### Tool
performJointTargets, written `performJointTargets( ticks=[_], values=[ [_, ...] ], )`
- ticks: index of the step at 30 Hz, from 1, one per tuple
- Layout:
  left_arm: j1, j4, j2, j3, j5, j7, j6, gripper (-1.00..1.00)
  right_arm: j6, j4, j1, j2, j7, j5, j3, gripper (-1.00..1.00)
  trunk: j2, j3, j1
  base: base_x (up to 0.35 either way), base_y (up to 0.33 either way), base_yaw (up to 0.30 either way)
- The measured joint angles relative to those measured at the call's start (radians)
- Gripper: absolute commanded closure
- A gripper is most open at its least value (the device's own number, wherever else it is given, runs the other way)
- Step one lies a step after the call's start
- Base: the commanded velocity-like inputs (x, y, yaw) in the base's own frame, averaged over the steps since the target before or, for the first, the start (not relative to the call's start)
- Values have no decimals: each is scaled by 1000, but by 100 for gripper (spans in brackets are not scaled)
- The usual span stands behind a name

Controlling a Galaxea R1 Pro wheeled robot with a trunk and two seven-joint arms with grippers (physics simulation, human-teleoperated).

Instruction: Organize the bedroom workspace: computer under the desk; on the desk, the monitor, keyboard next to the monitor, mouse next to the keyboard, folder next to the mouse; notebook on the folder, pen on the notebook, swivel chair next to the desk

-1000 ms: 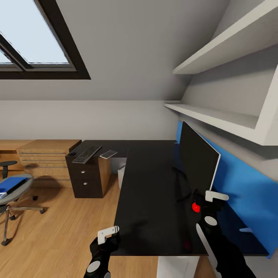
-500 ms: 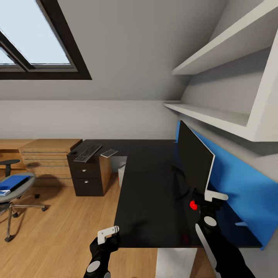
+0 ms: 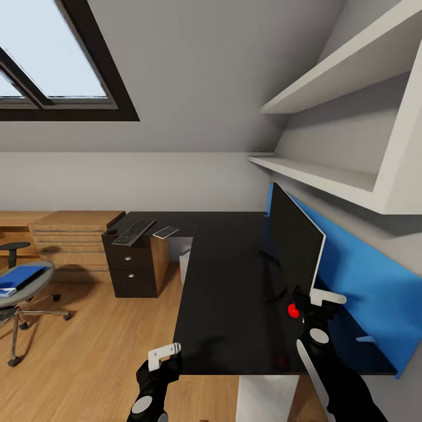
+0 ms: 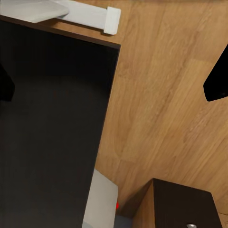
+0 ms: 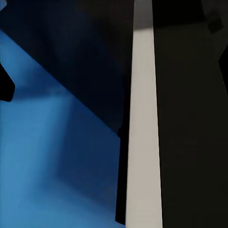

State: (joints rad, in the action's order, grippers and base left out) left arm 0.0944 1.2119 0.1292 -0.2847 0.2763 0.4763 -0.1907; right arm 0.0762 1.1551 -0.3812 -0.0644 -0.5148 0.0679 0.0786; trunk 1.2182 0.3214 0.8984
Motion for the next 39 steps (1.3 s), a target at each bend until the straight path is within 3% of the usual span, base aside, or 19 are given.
performJointTargets(
  ticks=[39],
  values=[
    [0, 0, 0, -1, -1, 0, 0, -100, 0, 0, 0, 0, 0, -1, 2, -100, 0, 0, 0, -22, -51, 0]
  ],
)
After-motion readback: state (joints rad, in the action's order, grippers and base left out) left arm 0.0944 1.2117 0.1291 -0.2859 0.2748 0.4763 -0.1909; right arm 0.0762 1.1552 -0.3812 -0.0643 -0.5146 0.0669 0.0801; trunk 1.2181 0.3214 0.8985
